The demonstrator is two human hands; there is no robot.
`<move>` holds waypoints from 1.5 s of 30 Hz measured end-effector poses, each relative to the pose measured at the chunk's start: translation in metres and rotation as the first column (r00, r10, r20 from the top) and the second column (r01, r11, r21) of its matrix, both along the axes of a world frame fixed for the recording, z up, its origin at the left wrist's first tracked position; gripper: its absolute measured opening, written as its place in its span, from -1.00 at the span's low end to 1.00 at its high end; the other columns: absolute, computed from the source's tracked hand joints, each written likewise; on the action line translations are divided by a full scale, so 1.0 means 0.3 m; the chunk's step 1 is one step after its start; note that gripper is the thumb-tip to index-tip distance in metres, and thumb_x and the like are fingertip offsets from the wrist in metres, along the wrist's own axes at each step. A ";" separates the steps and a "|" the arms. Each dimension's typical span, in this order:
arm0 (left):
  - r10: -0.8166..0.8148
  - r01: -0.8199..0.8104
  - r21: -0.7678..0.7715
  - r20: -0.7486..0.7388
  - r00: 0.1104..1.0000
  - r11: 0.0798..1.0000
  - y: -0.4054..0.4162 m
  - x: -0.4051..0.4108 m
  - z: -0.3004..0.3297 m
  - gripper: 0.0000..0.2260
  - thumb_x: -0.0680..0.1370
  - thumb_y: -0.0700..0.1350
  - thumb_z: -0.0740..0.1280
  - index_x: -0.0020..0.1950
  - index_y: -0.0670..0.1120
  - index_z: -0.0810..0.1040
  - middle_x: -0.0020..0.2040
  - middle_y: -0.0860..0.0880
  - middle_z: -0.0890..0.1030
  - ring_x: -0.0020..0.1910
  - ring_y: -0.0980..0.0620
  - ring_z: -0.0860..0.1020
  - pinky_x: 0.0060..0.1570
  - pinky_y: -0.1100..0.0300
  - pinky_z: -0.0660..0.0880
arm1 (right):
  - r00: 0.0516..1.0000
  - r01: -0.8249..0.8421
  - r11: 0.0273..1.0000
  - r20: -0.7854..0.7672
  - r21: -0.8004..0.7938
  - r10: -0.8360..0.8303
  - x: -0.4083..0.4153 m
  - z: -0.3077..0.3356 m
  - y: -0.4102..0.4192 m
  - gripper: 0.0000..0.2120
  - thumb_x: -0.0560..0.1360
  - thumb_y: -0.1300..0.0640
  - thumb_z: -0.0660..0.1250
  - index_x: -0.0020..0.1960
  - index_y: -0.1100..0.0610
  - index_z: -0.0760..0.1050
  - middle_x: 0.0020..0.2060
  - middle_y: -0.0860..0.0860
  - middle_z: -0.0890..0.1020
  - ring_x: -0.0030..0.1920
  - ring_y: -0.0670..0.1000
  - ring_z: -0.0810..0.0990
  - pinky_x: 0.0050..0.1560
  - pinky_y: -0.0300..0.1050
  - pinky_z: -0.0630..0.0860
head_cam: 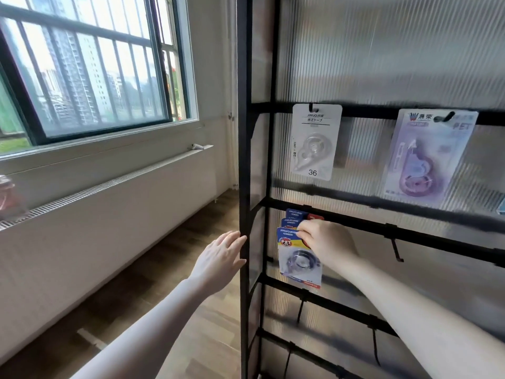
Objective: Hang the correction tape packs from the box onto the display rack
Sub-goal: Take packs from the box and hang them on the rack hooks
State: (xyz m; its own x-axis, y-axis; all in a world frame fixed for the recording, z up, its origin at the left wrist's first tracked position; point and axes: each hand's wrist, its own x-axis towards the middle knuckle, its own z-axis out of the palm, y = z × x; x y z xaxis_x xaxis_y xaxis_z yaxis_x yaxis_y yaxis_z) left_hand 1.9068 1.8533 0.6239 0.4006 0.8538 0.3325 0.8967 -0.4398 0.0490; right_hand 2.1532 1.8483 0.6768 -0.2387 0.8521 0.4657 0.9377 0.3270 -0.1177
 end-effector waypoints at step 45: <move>-0.066 0.067 -0.100 0.020 0.998 0.993 0.011 0.074 -0.102 -0.51 0.60 0.07 0.17 0.50 0.03 0.17 0.50 0.01 0.20 0.48 0.03 0.14 0.38 0.14 0.20 | 0.976 0.213 0.970 -0.006 -0.119 -0.216 0.123 -0.128 0.026 -0.52 0.58 0.11 0.15 0.48 0.08 0.14 0.30 0.07 0.40 0.16 0.03 0.48 -0.05 -0.18 0.47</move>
State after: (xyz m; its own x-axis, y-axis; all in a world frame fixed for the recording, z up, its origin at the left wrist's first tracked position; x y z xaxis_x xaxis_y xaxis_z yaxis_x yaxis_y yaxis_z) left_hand 1.9291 1.8566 0.5933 0.4527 0.8549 0.2534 0.8644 -0.4905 0.1106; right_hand 2.1900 1.8563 0.6385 -0.0365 0.9312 0.3626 0.9816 0.1014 -0.1616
